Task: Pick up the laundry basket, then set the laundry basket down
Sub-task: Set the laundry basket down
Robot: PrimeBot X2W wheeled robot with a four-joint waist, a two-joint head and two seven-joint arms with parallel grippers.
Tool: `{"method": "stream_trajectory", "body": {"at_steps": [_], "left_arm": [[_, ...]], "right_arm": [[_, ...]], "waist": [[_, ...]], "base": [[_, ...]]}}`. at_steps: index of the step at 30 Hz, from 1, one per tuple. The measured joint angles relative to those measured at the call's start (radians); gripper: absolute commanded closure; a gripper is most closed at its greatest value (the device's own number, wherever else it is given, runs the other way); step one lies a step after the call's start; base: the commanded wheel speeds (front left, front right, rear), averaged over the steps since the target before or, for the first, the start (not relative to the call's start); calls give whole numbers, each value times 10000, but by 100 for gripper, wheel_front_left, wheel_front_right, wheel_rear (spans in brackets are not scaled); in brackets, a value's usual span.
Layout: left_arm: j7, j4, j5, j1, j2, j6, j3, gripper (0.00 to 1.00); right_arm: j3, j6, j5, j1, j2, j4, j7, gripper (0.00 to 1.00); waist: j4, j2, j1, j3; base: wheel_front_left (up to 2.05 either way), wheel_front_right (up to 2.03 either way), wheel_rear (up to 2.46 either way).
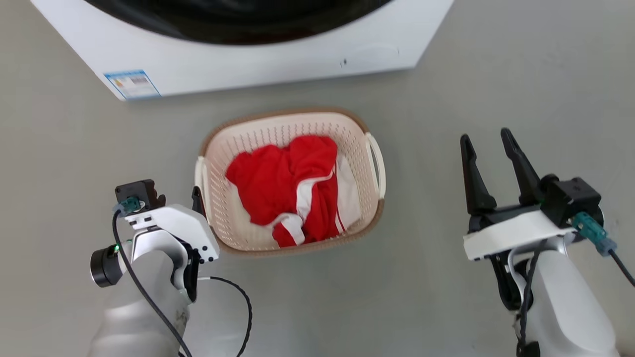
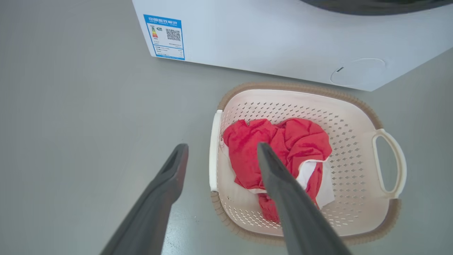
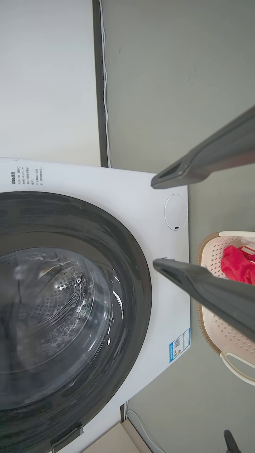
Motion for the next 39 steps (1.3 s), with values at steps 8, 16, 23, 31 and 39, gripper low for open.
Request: {"method": "stream_trajectory", "body": {"at_steps": [8,16,23,31,39], "left_arm": [[-31,-2190,86,1668,23,-245,405,0],[-31,-3693,278,3060,48,-261,888,0],[-31,-5131,516,4578,148,-351,1402,0],[-33,-6612,932,5509,61,-378,1634,0],[-33,-7528,1290,6495,-25,-362,1875,0]], "right_arm": [[-40,-2,-105,593,-153,270,0,0],[-58,-2,-274,1190,-176,479,0,0],[8,0,-487,1917,-198,520,0,0],[-176,-2,-533,2472,-297,284,0,0],[-410,-2,-535,2963,-286,119,0,0]], "waist": [[287,0,0,-1386],[332,0,0,-2357],[267,0,0,-3377],[418,0,0,-4028],[634,0,0,-4407]], "base": [[0,0,0],[0,0,0],[0,0,0],[0,0,0],[0,0,0]]}}
